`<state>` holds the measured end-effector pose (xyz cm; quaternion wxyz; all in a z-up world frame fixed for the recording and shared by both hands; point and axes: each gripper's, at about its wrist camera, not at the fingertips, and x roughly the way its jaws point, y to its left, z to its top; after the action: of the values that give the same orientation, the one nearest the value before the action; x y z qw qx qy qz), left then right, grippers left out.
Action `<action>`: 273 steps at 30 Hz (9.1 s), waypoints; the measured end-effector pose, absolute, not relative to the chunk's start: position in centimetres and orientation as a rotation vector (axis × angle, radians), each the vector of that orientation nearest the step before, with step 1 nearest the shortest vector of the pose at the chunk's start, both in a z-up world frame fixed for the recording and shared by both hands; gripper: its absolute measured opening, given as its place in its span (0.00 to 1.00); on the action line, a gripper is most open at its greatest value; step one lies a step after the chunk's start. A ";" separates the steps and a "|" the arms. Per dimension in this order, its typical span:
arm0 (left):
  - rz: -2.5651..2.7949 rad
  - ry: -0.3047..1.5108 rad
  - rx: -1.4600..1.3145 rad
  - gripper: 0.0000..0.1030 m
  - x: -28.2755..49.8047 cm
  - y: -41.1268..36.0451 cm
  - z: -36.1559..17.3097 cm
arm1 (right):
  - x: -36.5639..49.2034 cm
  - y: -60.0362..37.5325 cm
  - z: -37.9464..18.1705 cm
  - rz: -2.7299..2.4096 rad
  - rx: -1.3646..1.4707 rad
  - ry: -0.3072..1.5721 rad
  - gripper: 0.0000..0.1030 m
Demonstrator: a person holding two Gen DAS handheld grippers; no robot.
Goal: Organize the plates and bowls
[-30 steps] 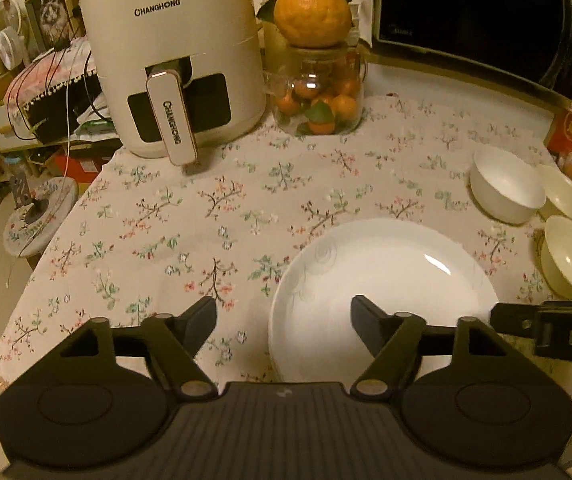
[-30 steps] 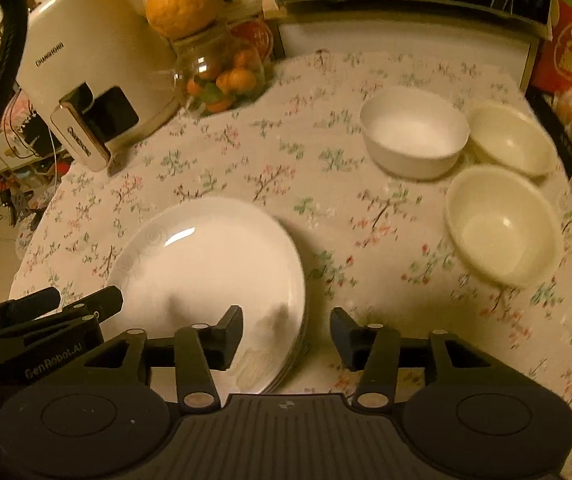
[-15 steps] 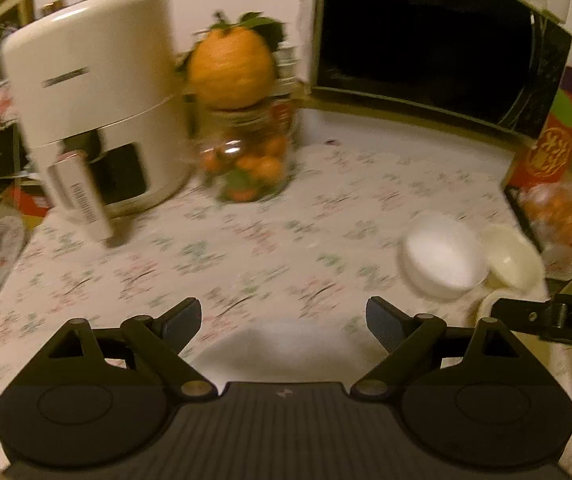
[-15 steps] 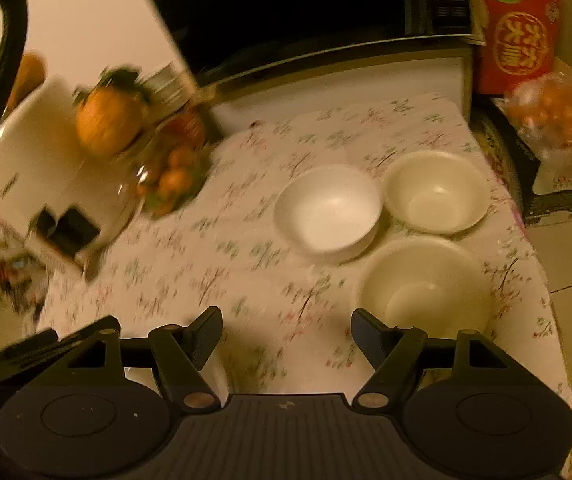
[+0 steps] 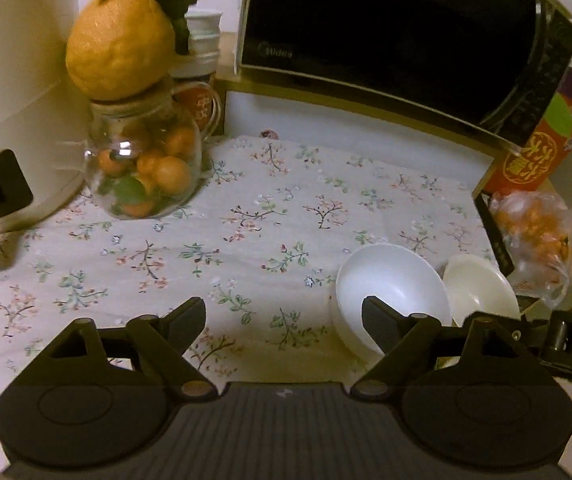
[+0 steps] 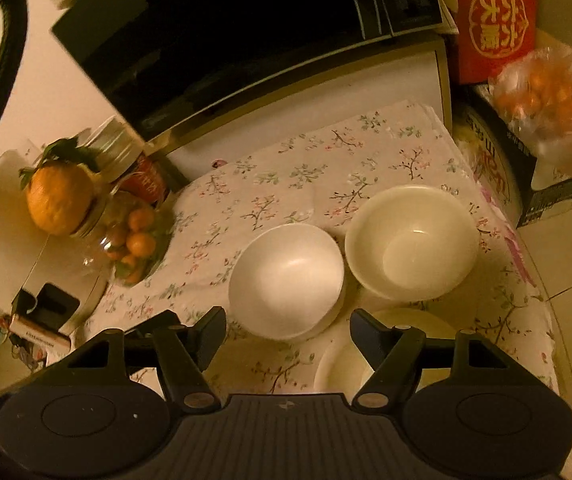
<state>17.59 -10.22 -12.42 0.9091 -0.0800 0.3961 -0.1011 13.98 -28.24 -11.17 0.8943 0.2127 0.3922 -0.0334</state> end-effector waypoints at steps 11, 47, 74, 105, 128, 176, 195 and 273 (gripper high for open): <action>-0.242 0.860 -0.206 0.67 20.0 -11.2 -14.3 | 16.4 -30.3 -13.7 -0.090 0.572 0.864 0.42; -0.328 0.820 -0.129 0.12 18.5 -14.6 -13.5 | 17.1 -27.9 -13.7 -0.159 0.386 0.850 0.09; -0.321 0.708 -0.069 0.13 9.3 -12.1 -9.7 | 9.0 -25.2 -10.0 -0.096 0.316 0.781 0.09; -0.358 0.801 0.014 0.13 2.6 -14.0 -10.8 | 1.0 -25.2 -10.5 -0.088 0.238 0.854 0.11; -0.378 0.965 0.032 0.12 3.3 -14.5 -15.3 | 1.0 -25.3 -15.0 -0.102 0.209 0.993 0.11; -0.404 0.994 -0.018 0.27 5.2 -13.4 -15.9 | 2.3 -26.6 -16.2 -0.134 0.294 1.029 0.16; -0.397 0.926 -0.093 0.38 7.3 -13.5 -13.4 | 2.7 -29.2 -13.4 -0.149 0.341 0.946 0.33; -0.490 0.997 -0.070 0.27 16.2 -18.8 -16.0 | 11.6 -35.4 -16.4 -0.257 0.424 1.033 0.26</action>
<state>16.18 -18.80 -16.01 0.8490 -0.0333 0.4734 -0.2323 11.56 -35.42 -16.45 0.8404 0.2006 0.4887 -0.1214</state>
